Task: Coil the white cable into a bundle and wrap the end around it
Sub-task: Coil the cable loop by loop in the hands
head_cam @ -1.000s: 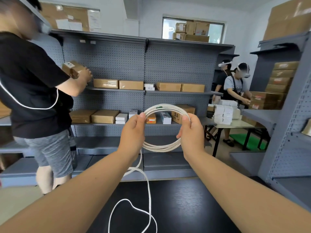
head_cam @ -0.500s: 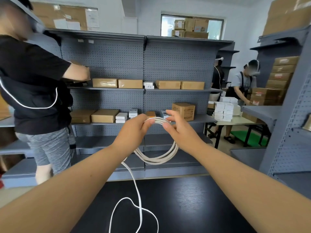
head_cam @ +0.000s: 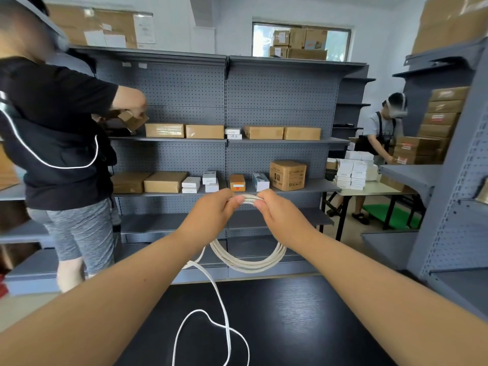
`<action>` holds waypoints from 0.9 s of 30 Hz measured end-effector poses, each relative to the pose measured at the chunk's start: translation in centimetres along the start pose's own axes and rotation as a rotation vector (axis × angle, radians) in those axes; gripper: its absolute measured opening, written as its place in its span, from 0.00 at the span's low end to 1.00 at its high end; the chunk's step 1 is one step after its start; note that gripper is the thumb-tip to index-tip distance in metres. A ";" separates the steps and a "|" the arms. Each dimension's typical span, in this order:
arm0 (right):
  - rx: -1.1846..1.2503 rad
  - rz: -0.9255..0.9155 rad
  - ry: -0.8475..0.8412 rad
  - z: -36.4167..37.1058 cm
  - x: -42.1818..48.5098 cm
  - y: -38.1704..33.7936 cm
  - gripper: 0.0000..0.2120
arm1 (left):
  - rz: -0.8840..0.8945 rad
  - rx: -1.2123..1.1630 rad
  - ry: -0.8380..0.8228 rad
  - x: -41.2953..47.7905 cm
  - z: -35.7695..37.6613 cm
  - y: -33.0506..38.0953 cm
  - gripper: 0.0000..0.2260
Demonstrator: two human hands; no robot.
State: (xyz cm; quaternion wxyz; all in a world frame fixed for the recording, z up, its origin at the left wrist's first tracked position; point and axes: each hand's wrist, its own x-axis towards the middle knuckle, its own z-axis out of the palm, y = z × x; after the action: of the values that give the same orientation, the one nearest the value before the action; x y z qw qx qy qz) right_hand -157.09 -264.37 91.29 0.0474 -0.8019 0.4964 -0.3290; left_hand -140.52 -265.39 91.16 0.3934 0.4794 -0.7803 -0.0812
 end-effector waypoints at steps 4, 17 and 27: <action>0.023 0.007 0.061 0.0 0.0 0.2 0.11 | -0.174 -0.406 -0.090 -0.1 0.0 -0.1 0.14; 0.211 0.094 0.401 -0.5 0.2 1.1 0.12 | -0.373 -0.926 -0.215 -1.0 0.3 -0.7 0.13; 0.271 0.196 0.508 -0.5 0.3 1.8 0.09 | -0.365 -0.695 -0.331 -1.6 0.5 -1.0 0.13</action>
State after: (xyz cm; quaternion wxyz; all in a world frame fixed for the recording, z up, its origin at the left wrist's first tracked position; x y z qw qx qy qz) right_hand -158.63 -265.38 91.12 0.0597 -0.6287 0.5190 -0.5760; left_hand -139.80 -264.76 89.41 0.3801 0.4288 -0.6616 -0.4837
